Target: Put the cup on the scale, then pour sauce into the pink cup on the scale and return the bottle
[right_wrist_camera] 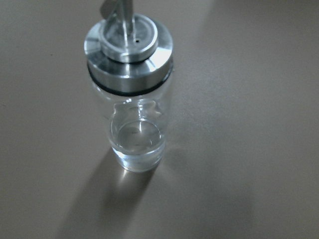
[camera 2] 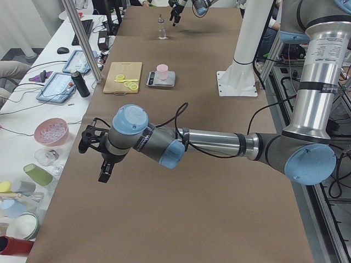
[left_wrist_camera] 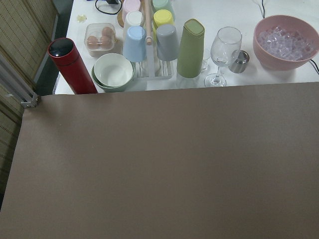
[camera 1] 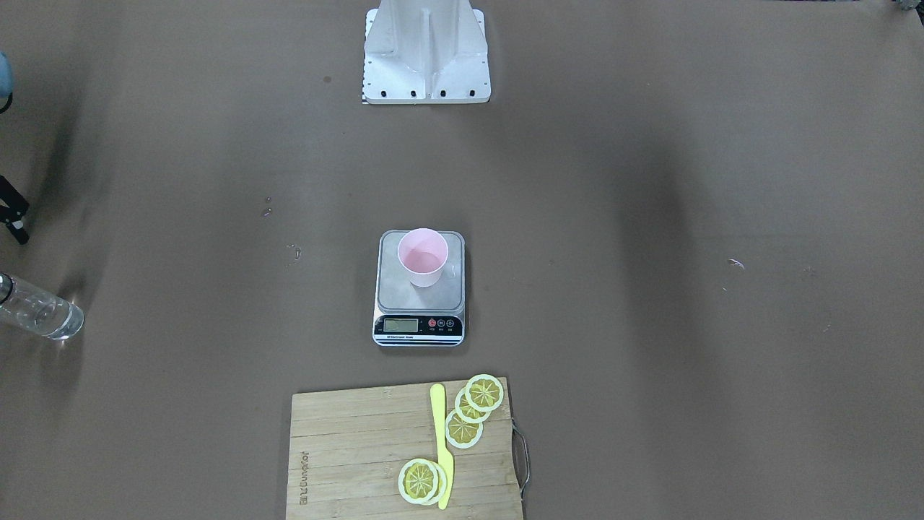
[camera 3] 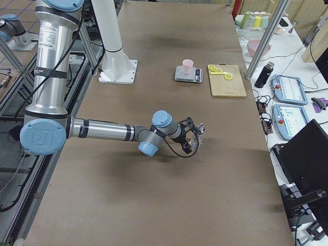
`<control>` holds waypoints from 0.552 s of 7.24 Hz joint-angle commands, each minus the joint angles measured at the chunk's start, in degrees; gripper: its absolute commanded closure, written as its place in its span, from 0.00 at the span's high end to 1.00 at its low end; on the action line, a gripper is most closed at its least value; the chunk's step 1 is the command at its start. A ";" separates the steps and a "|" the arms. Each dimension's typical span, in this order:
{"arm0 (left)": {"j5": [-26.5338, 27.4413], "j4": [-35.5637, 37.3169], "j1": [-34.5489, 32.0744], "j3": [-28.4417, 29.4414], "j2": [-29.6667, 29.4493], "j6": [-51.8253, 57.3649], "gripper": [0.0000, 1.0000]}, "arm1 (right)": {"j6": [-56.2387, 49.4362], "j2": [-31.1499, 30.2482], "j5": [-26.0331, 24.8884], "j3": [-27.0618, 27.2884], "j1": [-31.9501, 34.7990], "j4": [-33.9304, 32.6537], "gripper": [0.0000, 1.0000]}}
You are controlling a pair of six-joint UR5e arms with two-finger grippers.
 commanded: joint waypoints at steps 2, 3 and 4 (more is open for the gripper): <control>0.00 0.06 0.00 -0.06 0.21 0.07 0.98 | -1.70 -2.87 17.25 2.78 14.21 -4.43 1.00; -0.61 0.06 0.00 -0.06 0.30 0.07 0.98 | -4.49 -1.91 20.96 2.87 17.83 -9.33 1.00; -0.88 -0.02 0.00 0.03 0.38 0.07 0.98 | -7.13 -0.24 23.00 4.09 20.04 -17.39 1.00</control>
